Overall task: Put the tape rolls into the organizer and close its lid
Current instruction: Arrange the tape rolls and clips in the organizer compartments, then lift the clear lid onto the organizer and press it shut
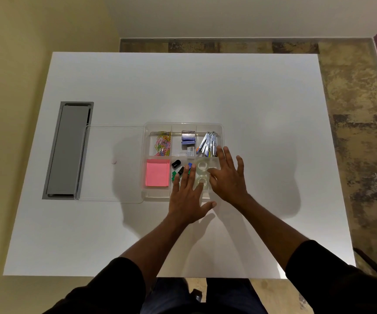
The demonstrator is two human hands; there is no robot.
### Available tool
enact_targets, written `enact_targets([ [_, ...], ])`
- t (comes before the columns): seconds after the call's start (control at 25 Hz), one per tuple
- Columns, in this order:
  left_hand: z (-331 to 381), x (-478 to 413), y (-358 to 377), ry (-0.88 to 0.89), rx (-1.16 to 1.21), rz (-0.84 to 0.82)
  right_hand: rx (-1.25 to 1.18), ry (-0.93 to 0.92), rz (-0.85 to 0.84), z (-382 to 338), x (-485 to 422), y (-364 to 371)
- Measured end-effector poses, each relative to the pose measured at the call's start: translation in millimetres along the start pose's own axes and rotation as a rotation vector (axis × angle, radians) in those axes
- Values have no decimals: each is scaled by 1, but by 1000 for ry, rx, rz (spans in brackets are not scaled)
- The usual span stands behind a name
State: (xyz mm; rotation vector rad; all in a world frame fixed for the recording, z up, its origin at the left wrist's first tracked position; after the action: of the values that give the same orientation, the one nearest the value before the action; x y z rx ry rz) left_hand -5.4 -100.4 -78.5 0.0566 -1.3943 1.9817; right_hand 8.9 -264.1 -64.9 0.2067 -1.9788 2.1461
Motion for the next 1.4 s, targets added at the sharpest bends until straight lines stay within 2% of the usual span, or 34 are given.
enact_targets([
  [0.28, -6, 3, 1, 10, -10, 30, -14, 12, 34, 4, 11, -2],
  [0.56, -7, 4, 0, 15, -3, 12, 15, -15, -54, -2, 12, 0],
  [0.72, -4, 7, -7, 31, 32, 3, -4, 8, -30, -1, 12, -3],
  [0.84, -6, 15, -21, 76, 147, 111, -86, 65, 88, -1, 15, -12],
  [1.0, -32, 35, -53, 71, 318, 388, -273, 119, 216, -21, 19, -30],
  [1.08, -58, 48, -69, 2, 374, 497, -320, 79, 217, -46, 22, -40],
  [1.2, -114, 72, -86, -226, 442, 572, -379, -18, 201, -98, 29, -51],
  [1.4, -220, 115, -93, -654, 623, 572, -401, -260, 132, -196, 51, -47],
])
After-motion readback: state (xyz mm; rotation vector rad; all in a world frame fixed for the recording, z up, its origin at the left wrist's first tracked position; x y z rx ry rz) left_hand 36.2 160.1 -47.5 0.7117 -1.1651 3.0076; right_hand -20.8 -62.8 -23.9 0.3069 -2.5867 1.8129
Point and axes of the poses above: each hand's wrist, its own x-axis away from the middle knuckle, its own y-axis out of the palm, z = x × y, the point moved 4 cm from there along -x, towards the middle knuckle, and after that the axes turned 14 degrees about x, right-handed, at the moved point
